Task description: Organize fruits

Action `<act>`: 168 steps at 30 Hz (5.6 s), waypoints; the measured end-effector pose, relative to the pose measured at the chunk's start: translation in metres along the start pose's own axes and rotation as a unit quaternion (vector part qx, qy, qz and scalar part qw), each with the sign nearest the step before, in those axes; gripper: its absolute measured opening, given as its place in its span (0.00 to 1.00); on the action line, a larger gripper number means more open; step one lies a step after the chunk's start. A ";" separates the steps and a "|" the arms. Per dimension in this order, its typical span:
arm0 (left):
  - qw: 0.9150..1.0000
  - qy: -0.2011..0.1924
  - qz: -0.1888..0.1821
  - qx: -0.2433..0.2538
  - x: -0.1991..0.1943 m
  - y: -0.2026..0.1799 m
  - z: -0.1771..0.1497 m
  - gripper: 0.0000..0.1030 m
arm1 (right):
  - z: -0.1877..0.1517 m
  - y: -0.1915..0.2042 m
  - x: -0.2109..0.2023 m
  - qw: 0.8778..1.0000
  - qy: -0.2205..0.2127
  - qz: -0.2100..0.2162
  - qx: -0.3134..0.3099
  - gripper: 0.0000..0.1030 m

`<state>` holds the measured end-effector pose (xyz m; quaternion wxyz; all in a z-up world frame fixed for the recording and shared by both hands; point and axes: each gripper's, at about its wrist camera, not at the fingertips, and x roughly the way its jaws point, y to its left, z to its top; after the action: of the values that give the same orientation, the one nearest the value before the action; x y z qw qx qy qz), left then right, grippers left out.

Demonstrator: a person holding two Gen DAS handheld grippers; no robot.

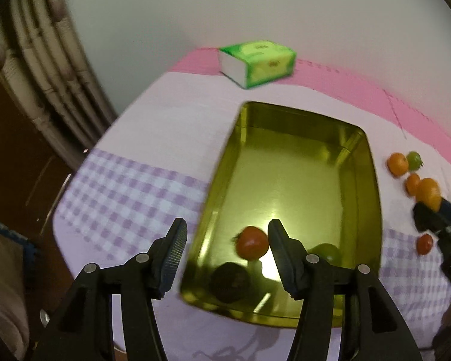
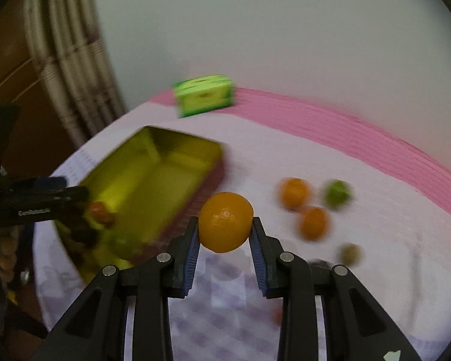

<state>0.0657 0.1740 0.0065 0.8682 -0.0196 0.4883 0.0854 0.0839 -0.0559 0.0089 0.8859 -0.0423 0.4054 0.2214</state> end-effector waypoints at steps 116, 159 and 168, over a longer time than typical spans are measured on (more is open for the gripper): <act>0.973 0.057 -0.134 0.180 0.040 -0.286 -0.016 0.70 | -0.110 -0.186 -0.031 0.974 0.014 -0.186 0.129 0.29; 0.982 0.023 -0.122 0.140 -0.001 -0.192 -0.001 0.39 | -0.110 -0.187 -0.030 0.973 0.017 -0.189 0.128 0.29; 0.994 0.034 -0.057 0.091 0.007 -0.095 0.005 0.39 | -0.110 -0.187 -0.030 0.973 0.018 -0.193 0.125 0.29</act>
<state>0.0894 0.0821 -0.0014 0.8527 0.0282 0.5216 -0.0100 0.0696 -0.2620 -0.0618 0.9026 -0.0127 0.4302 -0.0072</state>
